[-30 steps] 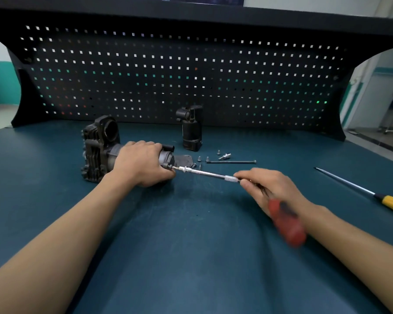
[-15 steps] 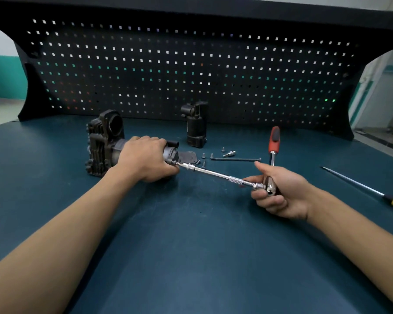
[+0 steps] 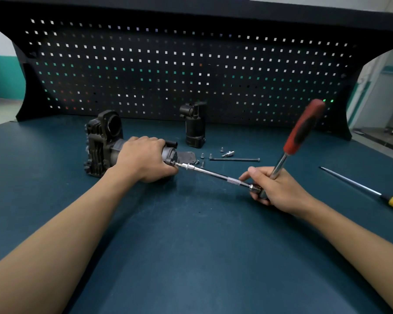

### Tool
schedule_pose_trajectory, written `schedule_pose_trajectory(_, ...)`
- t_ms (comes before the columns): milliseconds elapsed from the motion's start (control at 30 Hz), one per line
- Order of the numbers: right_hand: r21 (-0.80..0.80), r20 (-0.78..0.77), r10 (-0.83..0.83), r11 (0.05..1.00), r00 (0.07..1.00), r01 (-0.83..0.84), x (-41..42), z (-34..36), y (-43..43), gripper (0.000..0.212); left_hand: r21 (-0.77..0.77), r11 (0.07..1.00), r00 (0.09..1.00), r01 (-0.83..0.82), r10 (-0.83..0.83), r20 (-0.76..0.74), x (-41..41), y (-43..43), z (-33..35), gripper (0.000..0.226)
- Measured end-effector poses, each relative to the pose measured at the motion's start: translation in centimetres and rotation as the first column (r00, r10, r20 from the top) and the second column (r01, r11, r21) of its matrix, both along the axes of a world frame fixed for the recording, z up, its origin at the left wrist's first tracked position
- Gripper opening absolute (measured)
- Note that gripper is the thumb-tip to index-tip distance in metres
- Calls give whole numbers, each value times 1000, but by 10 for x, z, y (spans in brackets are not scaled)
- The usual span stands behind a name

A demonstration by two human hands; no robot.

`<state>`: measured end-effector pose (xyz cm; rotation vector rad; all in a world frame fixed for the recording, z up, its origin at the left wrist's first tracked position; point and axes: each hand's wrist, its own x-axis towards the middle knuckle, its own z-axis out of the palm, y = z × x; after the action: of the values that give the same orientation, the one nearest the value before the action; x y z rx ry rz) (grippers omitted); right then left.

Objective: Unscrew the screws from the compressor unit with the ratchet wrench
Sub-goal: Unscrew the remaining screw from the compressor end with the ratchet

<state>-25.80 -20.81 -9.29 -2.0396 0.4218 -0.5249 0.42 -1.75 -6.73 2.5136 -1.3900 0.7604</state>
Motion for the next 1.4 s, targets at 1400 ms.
schedule_pose_trajectory(1400, 677, -177, 32, 729, 984, 98, 1, 16, 7, 68, -84, 992, 989, 98, -88, 118, -1, 7, -4, 50)
